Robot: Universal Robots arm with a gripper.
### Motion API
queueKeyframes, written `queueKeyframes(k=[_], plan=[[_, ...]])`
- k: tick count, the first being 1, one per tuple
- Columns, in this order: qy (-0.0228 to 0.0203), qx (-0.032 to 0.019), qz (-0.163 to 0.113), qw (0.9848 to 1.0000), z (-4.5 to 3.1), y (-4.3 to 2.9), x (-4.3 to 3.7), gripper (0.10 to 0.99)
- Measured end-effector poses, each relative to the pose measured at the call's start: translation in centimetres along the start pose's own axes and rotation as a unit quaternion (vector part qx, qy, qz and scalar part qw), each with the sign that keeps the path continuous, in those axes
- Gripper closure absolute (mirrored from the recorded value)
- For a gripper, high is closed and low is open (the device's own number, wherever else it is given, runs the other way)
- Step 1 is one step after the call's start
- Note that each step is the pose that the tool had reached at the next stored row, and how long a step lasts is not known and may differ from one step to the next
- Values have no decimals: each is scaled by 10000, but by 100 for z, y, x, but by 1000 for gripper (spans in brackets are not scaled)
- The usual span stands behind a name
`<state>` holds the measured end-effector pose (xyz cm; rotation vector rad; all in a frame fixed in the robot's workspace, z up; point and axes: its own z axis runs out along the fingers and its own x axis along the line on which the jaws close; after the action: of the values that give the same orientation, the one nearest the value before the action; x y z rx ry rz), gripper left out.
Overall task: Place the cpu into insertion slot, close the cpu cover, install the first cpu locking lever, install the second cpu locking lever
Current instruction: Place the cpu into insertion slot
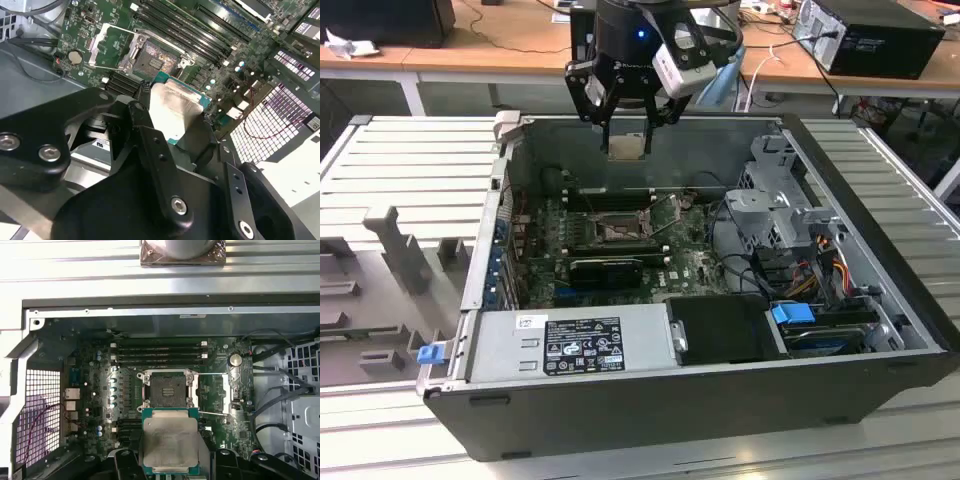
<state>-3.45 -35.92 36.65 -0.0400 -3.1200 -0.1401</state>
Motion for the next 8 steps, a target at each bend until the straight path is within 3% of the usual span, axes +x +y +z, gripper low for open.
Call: queueKeyframes(k=[8], plan=[[-38,-8,425,9991,1,0,0,557]])
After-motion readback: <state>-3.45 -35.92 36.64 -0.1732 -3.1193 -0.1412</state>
